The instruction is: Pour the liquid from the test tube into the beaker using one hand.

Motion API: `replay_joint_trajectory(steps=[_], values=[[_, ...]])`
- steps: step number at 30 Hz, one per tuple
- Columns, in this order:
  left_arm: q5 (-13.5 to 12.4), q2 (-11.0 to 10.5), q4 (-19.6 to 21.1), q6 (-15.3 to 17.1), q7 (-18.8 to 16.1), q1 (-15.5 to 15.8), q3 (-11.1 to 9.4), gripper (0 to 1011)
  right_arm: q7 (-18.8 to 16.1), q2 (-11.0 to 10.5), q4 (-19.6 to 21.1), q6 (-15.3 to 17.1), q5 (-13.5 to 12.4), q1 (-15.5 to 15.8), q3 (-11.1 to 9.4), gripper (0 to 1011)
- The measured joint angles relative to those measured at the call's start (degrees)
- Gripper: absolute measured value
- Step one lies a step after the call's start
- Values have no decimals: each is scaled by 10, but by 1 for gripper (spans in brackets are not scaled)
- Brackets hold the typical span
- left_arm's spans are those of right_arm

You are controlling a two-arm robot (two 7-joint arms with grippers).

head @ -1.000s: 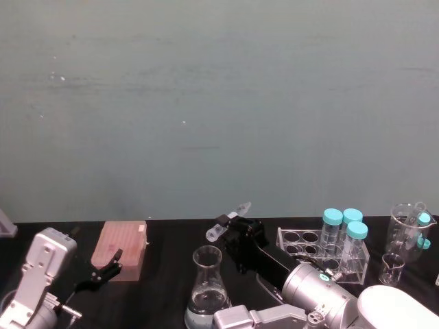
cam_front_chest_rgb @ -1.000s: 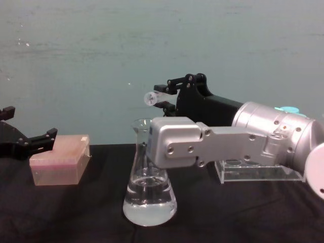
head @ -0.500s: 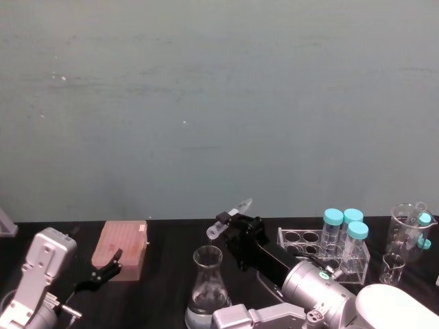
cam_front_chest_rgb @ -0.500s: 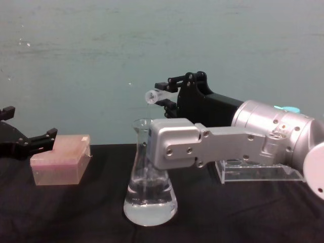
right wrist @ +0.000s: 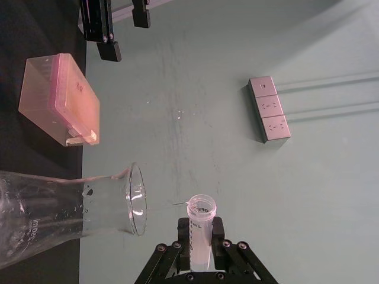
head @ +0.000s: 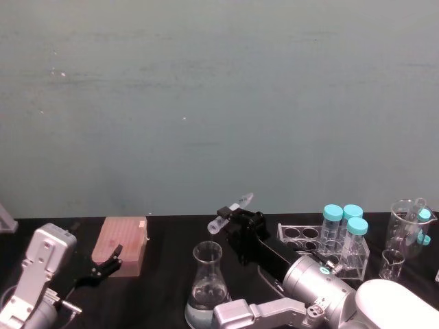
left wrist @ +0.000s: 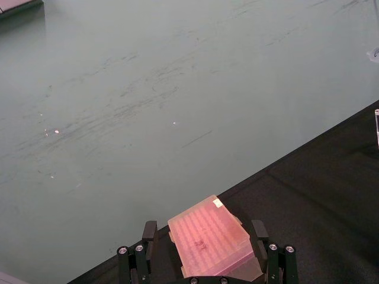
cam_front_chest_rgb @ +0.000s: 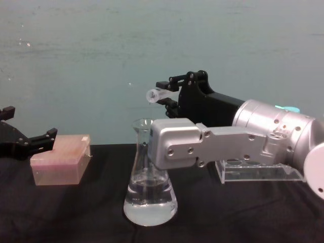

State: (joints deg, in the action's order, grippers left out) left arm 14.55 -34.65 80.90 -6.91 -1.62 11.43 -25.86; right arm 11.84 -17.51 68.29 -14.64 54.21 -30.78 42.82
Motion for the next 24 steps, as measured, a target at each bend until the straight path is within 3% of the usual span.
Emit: replay_joint_trajectory(steps=[24], values=[[0,0,0,0,0,0,0,1000,19,-7,5,10,25,1,9,209]])
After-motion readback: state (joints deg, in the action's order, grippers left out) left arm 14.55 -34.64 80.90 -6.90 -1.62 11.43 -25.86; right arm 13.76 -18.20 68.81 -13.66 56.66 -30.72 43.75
